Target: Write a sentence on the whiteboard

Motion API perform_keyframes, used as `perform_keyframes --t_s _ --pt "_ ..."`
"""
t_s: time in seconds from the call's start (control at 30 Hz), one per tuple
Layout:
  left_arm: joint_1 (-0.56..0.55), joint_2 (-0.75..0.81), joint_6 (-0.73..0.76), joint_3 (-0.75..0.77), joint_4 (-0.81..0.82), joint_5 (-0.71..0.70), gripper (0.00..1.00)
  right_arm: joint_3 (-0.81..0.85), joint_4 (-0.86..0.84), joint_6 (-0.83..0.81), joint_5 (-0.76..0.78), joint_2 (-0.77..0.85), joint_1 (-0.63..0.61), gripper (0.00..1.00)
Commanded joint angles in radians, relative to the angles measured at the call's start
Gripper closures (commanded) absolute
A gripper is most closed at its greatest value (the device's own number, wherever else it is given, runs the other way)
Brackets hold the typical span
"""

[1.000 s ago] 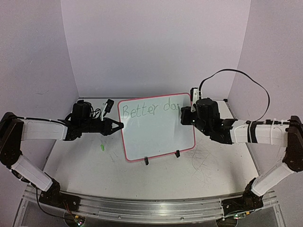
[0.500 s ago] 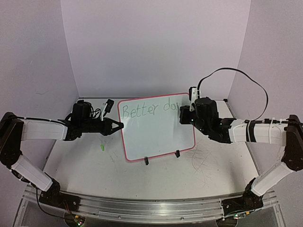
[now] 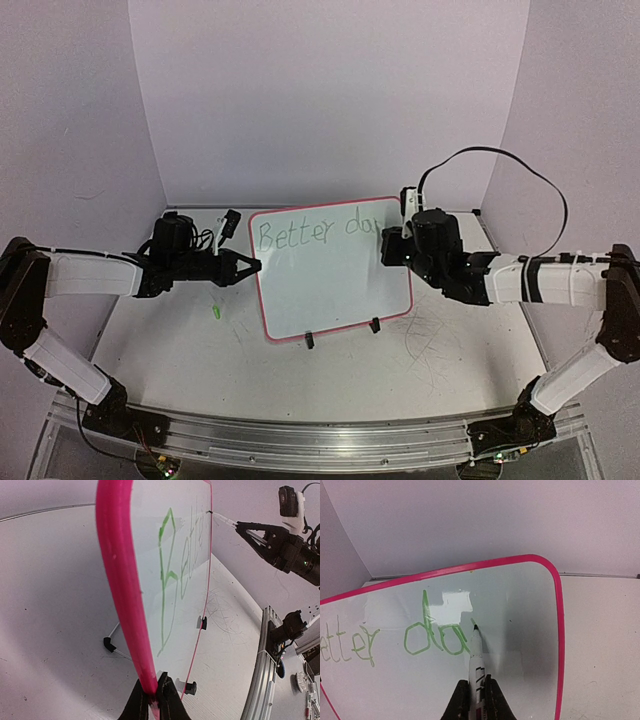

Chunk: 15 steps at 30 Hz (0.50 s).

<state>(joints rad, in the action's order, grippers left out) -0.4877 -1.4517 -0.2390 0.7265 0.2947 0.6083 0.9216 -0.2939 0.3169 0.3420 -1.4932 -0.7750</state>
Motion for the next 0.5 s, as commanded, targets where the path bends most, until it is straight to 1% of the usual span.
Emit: perform_keyframes --t_s 0.0,0.27,0.47 --pt "-0.011 -0.004 0.066 0.033 -0.035 -0.089 1.00 -0.029 0.022 0.027 -0.008 0.036 -0.006 1.00" --pt "-0.011 -0.004 0.065 0.033 -0.037 -0.088 1.00 -0.054 0.025 0.050 -0.012 0.043 -0.009 1.00" --pt "-0.013 -0.006 0.064 0.033 -0.038 -0.088 1.00 -0.051 0.030 0.048 0.053 0.053 -0.009 1.00"
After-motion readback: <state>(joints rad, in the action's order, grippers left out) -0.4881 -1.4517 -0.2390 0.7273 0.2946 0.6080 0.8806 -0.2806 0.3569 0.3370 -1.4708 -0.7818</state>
